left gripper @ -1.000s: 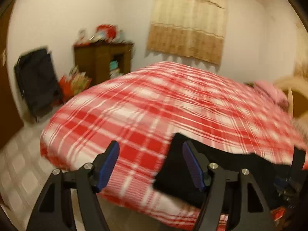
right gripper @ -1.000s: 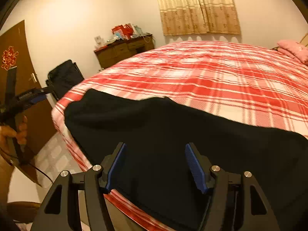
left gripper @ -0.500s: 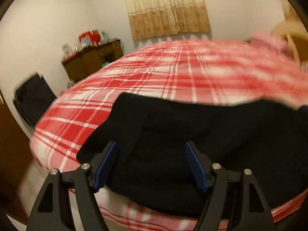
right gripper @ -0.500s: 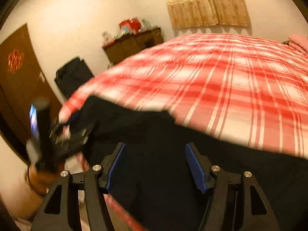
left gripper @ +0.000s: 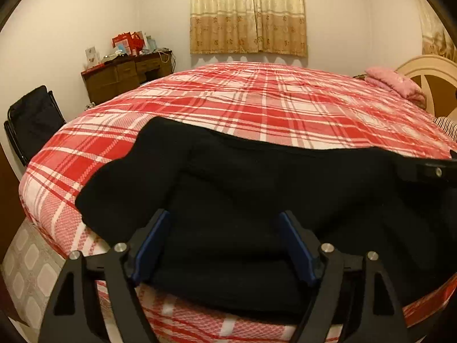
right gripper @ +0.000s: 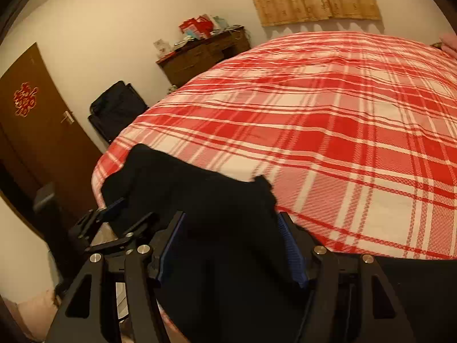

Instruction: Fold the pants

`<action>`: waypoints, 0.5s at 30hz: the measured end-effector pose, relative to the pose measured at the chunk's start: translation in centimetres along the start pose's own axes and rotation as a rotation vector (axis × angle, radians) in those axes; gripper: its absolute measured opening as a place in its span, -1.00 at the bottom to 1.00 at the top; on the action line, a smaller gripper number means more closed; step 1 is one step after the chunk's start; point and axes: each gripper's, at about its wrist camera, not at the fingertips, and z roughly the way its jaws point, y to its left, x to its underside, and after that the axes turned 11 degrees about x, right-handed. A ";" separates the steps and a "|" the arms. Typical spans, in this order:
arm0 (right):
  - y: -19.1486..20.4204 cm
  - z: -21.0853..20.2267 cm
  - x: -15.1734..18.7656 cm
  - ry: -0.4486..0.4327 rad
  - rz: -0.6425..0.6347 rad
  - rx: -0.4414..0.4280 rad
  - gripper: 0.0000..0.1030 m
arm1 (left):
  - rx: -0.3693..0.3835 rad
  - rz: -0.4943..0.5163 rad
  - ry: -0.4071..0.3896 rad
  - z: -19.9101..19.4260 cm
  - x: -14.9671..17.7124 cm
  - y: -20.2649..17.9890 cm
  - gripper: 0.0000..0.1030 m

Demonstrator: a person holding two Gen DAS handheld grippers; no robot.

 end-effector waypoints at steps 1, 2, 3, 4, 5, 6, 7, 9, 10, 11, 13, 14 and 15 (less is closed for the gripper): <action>-0.1 0.2 0.1 0.011 0.005 -0.008 0.27 | -0.003 0.006 0.003 0.1 0.0 -0.2 0.62; -0.3 0.4 0.2 0.021 0.011 -0.019 0.28 | -0.006 0.012 0.005 0.1 0.1 -0.3 0.62; -0.5 0.8 0.3 0.036 0.020 -0.031 0.28 | -0.004 0.012 0.006 0.0 0.2 -0.2 0.62; -0.8 1.3 0.3 0.053 0.033 -0.044 0.28 | -0.001 0.005 0.006 0.0 0.1 -0.1 0.62; -0.9 1.4 0.3 0.060 0.039 -0.053 0.28 | 0.002 0.000 0.007 0.0 0.1 -0.1 0.63; -0.9 1.9 0.2 0.066 0.046 -0.070 0.34 | 0.007 -0.005 0.009 0.1 0.0 -0.1 0.66; -0.9 2.0 0.0 0.062 0.049 -0.080 0.39 | 0.008 -0.005 0.011 0.2 0.0 -0.1 0.67; -0.6 2.7 -0.6 0.068 0.063 -0.109 0.45 | 0.003 0.001 0.011 0.3 0.1 -0.3 0.69; -0.4 3.2 -1.0 0.081 0.076 -0.131 0.48 | -0.006 0.008 0.013 0.4 0.2 -0.4 0.70; -0.1 3.6 -1.2 0.089 0.083 -0.143 0.51 | -0.014 0.015 0.016 0.5 0.2 -0.6 0.70; 0.4 4.8 -1.8 0.107 0.087 -0.180 0.62 | -0.018 0.013 0.017 0.6 0.2 -0.6 0.73; 0.6 5.2 -2.2 0.108 0.089 -0.186 0.62 | -0.015 0.009 0.018 0.6 0.2 -0.6 0.73; 0.6 5.6 -2.6 0.105 0.092 -0.186 0.62 | -0.013 0.009 0.020 0.6 0.1 -0.6 0.73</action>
